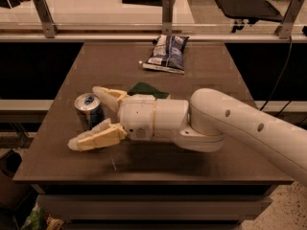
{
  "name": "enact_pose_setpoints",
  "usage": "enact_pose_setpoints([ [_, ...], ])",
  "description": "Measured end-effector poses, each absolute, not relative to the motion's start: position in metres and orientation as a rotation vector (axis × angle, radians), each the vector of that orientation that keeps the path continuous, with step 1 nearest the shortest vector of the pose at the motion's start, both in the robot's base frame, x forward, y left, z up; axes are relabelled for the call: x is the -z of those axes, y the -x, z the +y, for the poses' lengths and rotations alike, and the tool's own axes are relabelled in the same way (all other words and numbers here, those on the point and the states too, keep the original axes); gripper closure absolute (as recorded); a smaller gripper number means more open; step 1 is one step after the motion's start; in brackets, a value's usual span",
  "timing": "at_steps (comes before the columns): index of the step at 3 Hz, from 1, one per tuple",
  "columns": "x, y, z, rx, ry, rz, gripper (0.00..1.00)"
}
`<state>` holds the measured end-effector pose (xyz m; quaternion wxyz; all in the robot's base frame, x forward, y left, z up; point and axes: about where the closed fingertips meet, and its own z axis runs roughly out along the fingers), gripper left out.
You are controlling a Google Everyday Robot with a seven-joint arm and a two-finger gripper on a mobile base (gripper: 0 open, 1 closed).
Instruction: Pick redbull can
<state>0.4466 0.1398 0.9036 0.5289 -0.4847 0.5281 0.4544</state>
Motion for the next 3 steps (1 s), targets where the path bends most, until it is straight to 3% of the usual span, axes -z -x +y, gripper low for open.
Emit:
enact_pose_setpoints([
  [3, -0.9067, -0.4426, 0.1458, -1.088, 1.171, 1.252, 0.87],
])
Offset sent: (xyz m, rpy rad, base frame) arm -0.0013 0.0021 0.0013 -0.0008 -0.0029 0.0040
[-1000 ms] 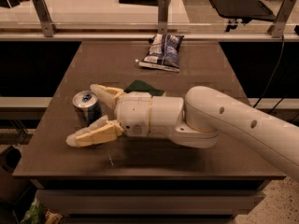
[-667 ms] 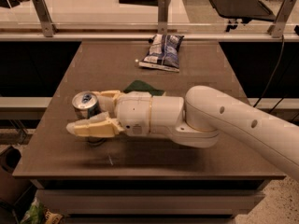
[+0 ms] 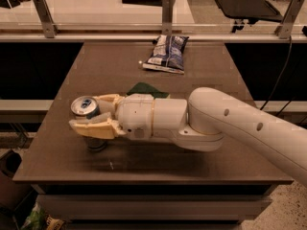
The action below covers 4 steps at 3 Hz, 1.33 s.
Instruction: Pick redbull can
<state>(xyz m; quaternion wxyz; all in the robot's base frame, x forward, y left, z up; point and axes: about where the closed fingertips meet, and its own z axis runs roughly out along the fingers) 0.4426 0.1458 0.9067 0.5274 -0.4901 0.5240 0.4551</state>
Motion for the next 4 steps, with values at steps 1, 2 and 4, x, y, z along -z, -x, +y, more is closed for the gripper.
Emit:
enact_pose_setpoints([
  [1, -0.908, -0.441, 0.148, -1.089, 1.175, 1.25, 1.0],
  [2, -0.908, -0.441, 0.148, -1.089, 1.175, 1.25, 1.0],
  [4, -0.946, -0.458, 0.131, -1.06, 1.206, 1.24, 1.0],
])
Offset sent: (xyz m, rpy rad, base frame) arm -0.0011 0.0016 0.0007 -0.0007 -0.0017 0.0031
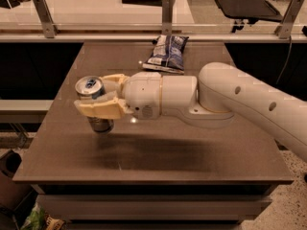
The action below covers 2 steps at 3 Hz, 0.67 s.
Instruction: Pick redbull can
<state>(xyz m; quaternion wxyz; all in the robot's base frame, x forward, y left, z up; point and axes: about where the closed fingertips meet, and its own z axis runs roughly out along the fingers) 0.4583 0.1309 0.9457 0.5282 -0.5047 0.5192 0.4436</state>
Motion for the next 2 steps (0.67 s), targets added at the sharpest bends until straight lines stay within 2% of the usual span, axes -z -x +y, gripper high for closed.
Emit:
enact_pose_setpoints([
  [2, -0.992, -0.46, 0.117, -0.965, 1.251, 1.283, 1.0],
])
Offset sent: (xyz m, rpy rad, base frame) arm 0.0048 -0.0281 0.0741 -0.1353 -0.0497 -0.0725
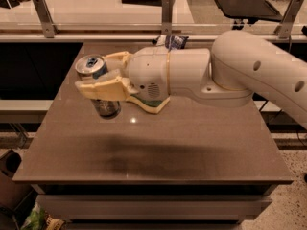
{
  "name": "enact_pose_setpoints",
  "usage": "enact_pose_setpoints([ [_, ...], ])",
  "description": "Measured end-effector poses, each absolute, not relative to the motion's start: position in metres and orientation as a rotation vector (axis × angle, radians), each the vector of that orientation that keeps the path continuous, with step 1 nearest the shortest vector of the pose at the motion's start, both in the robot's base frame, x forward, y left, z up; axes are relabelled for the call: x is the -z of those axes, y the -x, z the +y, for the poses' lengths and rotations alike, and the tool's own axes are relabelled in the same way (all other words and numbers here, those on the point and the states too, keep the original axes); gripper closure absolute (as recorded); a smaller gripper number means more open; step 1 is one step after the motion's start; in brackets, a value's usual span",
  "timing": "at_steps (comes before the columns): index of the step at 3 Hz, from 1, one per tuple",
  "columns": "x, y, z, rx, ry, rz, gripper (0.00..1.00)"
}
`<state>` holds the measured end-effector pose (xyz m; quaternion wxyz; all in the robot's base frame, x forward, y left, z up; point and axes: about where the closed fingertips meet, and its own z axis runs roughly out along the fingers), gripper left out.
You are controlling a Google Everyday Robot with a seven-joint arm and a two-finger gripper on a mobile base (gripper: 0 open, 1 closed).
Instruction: Pick redbull can
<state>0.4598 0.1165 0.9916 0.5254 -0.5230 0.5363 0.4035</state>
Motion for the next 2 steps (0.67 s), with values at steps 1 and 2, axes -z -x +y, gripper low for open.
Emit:
enact_pose_setpoints([
  [1, -1.0287, -0.4573, 0.1107, -0.885, 1.297, 1.305, 1.0],
  [2, -1.0298, -0.4574, 0.1105, -0.883, 1.297, 1.306, 1.0],
])
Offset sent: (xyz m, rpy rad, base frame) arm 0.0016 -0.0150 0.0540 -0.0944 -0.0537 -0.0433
